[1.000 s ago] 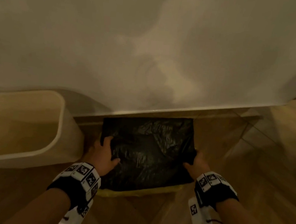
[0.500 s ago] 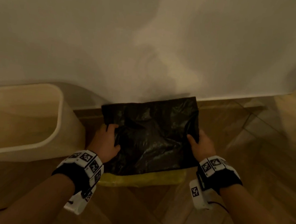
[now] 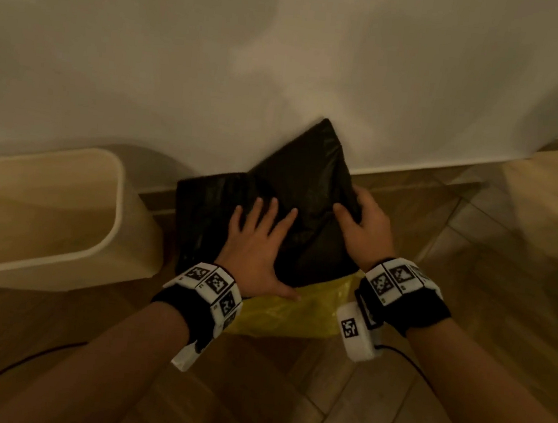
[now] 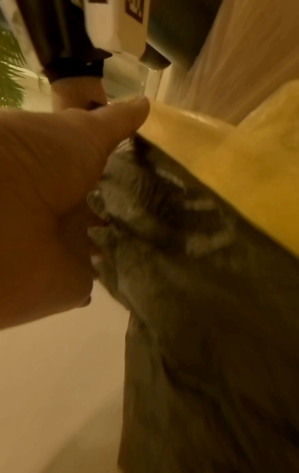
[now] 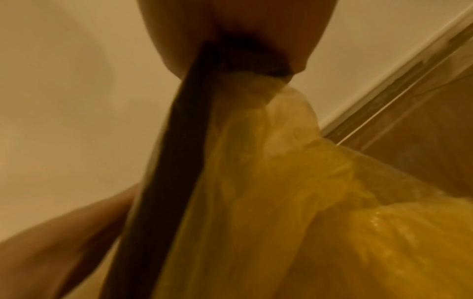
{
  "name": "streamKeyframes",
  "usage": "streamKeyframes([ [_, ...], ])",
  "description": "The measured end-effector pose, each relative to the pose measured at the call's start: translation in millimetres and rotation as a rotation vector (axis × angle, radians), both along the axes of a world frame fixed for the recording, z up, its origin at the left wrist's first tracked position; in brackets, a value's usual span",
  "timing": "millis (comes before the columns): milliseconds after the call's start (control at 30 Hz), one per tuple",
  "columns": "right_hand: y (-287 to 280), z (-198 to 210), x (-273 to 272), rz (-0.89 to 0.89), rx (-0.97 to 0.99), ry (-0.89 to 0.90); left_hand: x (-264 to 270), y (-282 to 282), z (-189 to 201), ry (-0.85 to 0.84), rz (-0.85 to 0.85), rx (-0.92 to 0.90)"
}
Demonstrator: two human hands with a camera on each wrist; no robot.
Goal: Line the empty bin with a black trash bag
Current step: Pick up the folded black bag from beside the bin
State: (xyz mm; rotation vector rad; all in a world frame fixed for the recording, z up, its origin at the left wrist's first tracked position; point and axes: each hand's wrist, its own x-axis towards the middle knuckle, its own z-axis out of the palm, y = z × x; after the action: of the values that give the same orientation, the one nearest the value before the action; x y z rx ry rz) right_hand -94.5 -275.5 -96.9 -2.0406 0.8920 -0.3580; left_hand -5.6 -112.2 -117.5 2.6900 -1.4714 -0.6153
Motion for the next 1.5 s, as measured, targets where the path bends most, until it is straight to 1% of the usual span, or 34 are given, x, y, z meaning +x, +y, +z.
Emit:
streamKeyframes([
  [33,4.2,2.6,1.7,0.038,0.006,-0.018,-2.0,-1.8,1.3,0.016,0.005,-0.027],
  [133,13.2,10.3,3.8,0.124,0.03,-0.062,-1.8,-3.4,7.5,0.001,0.085,-0.229],
  [200,11.8,11.2,1.7,0.165,-0.014,-0.053,1.1,-0.8,14.6,-0.002,0.13,-0.303],
  [267,7.0,9.9,-2.5,0.155,-0.082,0.003,3.9,5.1,21.3,0.03,0.148,-0.353],
  [367,3.3,12.4,-8.1,0.113,-0.102,0.09,5.6,14.7,25.6,0.07,0.15,-0.387],
  [433,3.6,16.4,-11.2,0.149,-0.164,0.158,5.2,17.9,29.2,0.094,0.163,-0.411],
  [467,3.9,18.5,-12.0,0.17,-0.153,0.151,4.7,18.0,34.1,0.115,0.176,-0.427],
  [533,7.1,20.2,-13.2,0.214,-0.043,0.081,3.3,17.7,45.2,0.173,0.232,-0.48],
  [600,11.0,21.5,-12.4,0.2,0.135,-0.014,2.5,17.6,56.2,0.234,0.299,-0.484],
  [667,14.4,20.9,-9.3,0.087,0.341,-0.107,3.0,19.7,62.5,0.253,0.361,-0.506],
  [700,16.0,17.4,-9.5,0.017,0.402,-0.128,3.5,21.7,64.1,0.259,0.396,-0.522],
  [733,17.7,12.2,-10.5,-0.051,0.409,-0.125,6.0,23.1,64.2,0.27,0.424,-0.536],
  [767,19.8,4.4,-13.5,-0.097,0.369,-0.076,9.1,24.8,62.9,0.285,0.447,-0.542],
  [800,21.6,-5.9,-17.6,-0.089,0.291,0.039,12.4,27.2,60.6,0.297,0.466,-0.546],
  [833,24.0,-19.9,-22.3,-0.015,0.204,0.219,15.5,29.6,57.9,0.302,0.471,-0.552],
  [900,34.0,-47.3,-30.7,0.28,0.111,0.648,18.1,33.4,54.2,0.32,0.462,-0.576],
  [933,38.0,-60.3,-33.0,0.428,0.106,0.793,18.2,34.1,53.6,0.33,0.458,-0.586],
  [1000,48.6,-76.1,-33.7,0.579,0.122,0.943,18.9,34.1,50.2,0.35,0.435,-0.585],
  [1067,51.6,-83.3,-30.5,0.661,0.074,1.006,19.3,33.7,45.2,0.354,0.428,-0.583],
  [1133,50.0,-86.0,-26.3,0.705,0.026,1.03,19.2,33.1,41.1,0.361,0.403,-0.559],
  [1200,44.6,-89.2,-21.8,0.646,0.054,1.006,18.2,33.4,39.5,0.373,0.385,-0.537],
  [1300,35.9,-87.3,-13.8,0.528,0.071,0.917,21.2,32.9,38.9,0.378,0.366,-0.52],
  [1333,33.3,-83.8,-10.8,0.483,0.068,0.862,22.6,32.7,39.2,0.372,0.363,-0.525],
  [1367,31.5,-76.5,-7.3,0.398,0.09,0.757,24.4,32.1,39.5,0.368,0.364,-0.53],
  [1400,29.8,-67.6,-3.0,0.282,0.139,0.599,26.1,31.6,40.2,0.365,0.369,-0.536],
  [1467,27.1,-48.4,4.7,0.09,0.259,0.209,29.2,31.4,41.9,0.375,0.392,-0.547],
  [1500,26.4,-38.5,8.0,0.048,0.308,0.055,30.7,31.2,42.6,0.389,0.406,-0.561],
])
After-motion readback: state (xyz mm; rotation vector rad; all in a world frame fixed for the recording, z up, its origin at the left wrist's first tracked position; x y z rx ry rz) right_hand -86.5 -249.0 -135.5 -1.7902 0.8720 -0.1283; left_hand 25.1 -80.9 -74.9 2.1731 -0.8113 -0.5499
